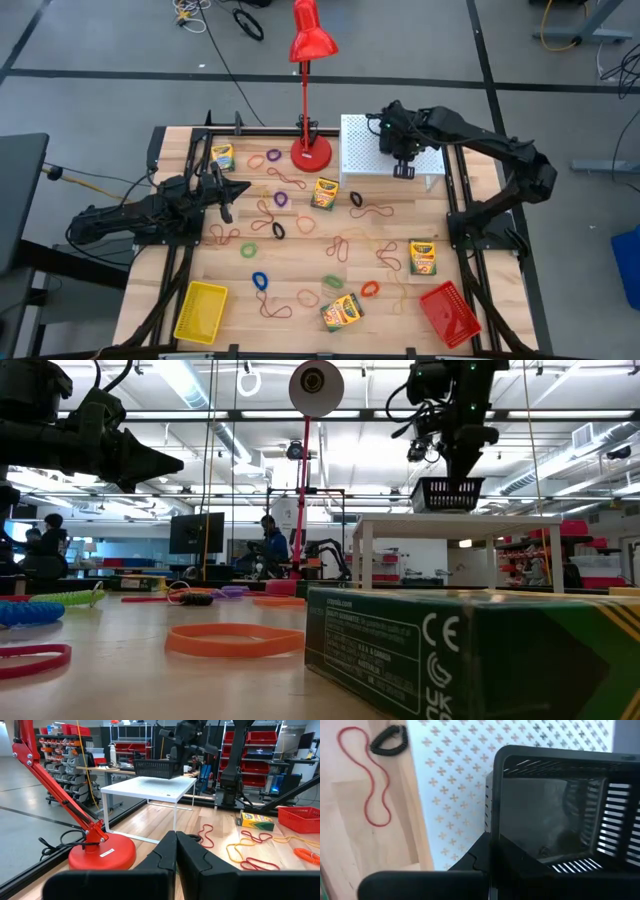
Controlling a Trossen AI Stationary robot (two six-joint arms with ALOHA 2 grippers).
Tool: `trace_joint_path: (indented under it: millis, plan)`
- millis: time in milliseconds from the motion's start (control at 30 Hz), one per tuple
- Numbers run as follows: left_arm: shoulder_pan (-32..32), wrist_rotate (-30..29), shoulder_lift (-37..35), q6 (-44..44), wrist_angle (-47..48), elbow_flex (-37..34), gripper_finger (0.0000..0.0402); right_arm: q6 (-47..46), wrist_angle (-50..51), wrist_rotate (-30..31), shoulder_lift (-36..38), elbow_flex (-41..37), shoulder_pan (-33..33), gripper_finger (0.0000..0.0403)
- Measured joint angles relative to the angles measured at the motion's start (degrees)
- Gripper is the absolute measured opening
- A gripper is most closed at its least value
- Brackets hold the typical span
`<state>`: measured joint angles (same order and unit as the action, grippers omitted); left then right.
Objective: Pick & Place Office Desk Supplies
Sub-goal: Put the black bin on the shelf
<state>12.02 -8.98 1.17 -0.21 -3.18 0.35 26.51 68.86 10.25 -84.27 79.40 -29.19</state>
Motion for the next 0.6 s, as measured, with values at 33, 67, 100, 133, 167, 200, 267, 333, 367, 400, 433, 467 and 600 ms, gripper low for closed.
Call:
trace_joint_path:
  millis: [33, 67, 100, 133, 167, 200, 267, 333, 367, 400, 433, 467, 600]
  plan:
    - [0.01, 0.01, 0.0, 0.0, -0.02, 0.01, 0.0009, 0.39, -0.17, -0.03, 0.0, -0.28, 0.03, 0.0015]
    - [-0.01, 0.0, 0.0, 0.0, 0.0, -0.01, 0.0009, 0.45, -0.15, -0.19, 0.0, -0.58, 0.07, 0.0014]
    - [0.01, 0.01, 0.0, 0.01, -0.01, 0.0, 0.0009, 0.49, -0.23, -0.25, 0.0, -0.92, 0.07, 0.0014]
    - [0.01, 0.01, 0.0, 0.0, -0.02, -0.01, 0.0009, 0.51, -0.34, -0.2, 0.0, -1.27, 0.01, 0.0014]
    - [0.0, 0.01, 0.0, 0.0, -0.01, -0.01, 0.0009, 0.67, -0.36, -0.21, 0.0, -1.64, 0.0, 0.0015]
    - [0.01, 0.01, 0.0, 0.0, 0.0, -0.01, 0.0009, 0.87, -0.39, -0.16, -0.02, -1.96, -0.01, 0.0017]
    - [0.0, 0.01, -0.01, 0.0, -0.01, 0.0, 0.0009, 0.95, -0.72, 0.0, -0.03, -2.21, 0.0, 0.0018]
    - [-0.01, 0.01, -0.02, 0.02, -0.02, -0.01, 0.0009, 0.98, -1.47, -0.01, -0.04, -2.21, 0.11, 0.0018]
    - [0.01, 0.01, 0.0, 0.0, -0.01, -0.01, 0.0009, 1.08, -1.73, 0.01, -0.04, -2.21, 0.13, 0.0018]
    - [0.0, 0.01, 0.0, 0.01, 0.0, -0.01, 0.0009, 1.21, -1.73, 0.01, -0.04, -2.21, 0.13, 0.0017]
    - [0.0, 0.01, -0.01, 0.0, -0.02, 0.0, 0.0009, 1.32, -1.68, 0.01, -0.04, -2.21, 0.13, 0.0017]
    - [0.01, 0.01, 0.0, 0.01, -0.02, 0.0, 0.0009, 1.38, -1.7, 0.01, -0.04, -2.21, 0.13, 0.0017]
    - [0.01, 0.01, -0.02, 0.02, 0.0, 0.01, 0.0009, 1.42, -1.4, 0.68, -0.04, -2.21, 0.11, 0.0019]
